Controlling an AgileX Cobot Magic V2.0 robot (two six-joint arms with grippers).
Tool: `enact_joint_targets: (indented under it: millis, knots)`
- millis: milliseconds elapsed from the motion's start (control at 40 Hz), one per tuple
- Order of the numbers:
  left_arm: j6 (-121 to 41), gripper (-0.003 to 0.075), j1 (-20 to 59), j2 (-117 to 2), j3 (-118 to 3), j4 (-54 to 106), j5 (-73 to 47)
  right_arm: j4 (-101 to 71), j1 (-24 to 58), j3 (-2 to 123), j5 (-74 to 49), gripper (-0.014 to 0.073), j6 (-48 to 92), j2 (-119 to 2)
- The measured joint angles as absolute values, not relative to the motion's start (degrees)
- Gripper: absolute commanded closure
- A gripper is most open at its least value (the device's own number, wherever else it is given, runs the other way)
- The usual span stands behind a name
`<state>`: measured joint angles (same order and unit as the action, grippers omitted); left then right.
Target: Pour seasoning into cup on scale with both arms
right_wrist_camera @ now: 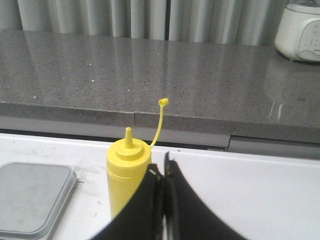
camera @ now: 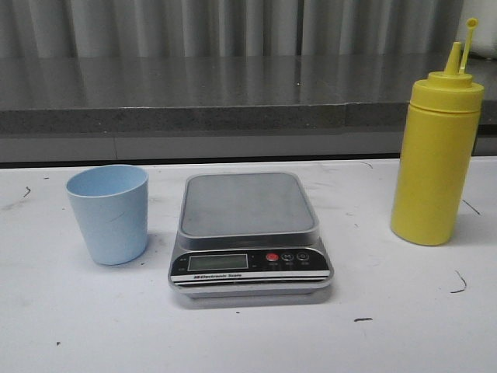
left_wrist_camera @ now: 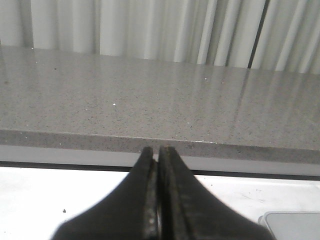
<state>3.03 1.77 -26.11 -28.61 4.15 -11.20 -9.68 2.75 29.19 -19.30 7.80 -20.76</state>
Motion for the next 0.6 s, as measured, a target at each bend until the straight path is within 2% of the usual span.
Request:
enact_joint_targets:
  millis: [50, 100, 150, 225, 275, 300, 325, 400, 450, 601]
  knots:
    - [3.03, 0.0699, 1.77, -26.11, -28.65, 4.87, -11.18, -9.68, 2.75, 29.19, -19.30, 0.0641, 7.80, -20.76]
    - [3.03, 0.0627, 1.77, -26.11, -28.74, 5.29, -11.18, -9.68, 2.75, 29.19, -19.30, 0.0583, 7.80, -20.76]
    - [3.03, 0.0491, 1.77, -26.11, -28.74, 5.55, -11.18, -9.68, 2.75, 29.19, -19.39, 0.0503, 7.80, -20.76]
    - [3.03, 0.0249, 1.77, -26.11, -28.74, 5.75, -11.18, -9.68, 2.75, 29.19, -19.39, 0.0338, 7.80, -20.76]
    - [3.03, 0.0127, 1.77, -26.11, -28.74, 5.75, -11.18, -9.68, 2.75, 29.19, -19.39, 0.0221, 7.80, -20.76]
    - [3.03, 0.0078, 1.77, -26.11, -28.74, 5.75, -11.18, -9.68, 2.75, 29.19, -19.39, 0.0144, 7.80, -20.76]
    - [3.03, 0.0045, 1.77, -26.11, -28.74, 5.80, -11.18, -9.68, 2.75, 29.19, -19.39, 0.0103, 7.80, -20.76]
    - [3.03, 0.0027, 1.77, -26.11, -28.74, 5.80, -11.08, -9.68, 2.75, 29.19, -19.39, -0.0015, 7.80, -20.76]
    - [3.03, 0.0031, 1.77, -26.15, -28.74, 6.03, -11.08, -9.68, 2.75, 29.19, -19.39, -0.0049, 7.80, -20.76]
    - [3.03, 0.0031, 1.77, -27.40, -28.74, 6.84, -11.08, -9.68, 2.75, 29.19, -19.39, -0.0057, 7.80, -20.76]
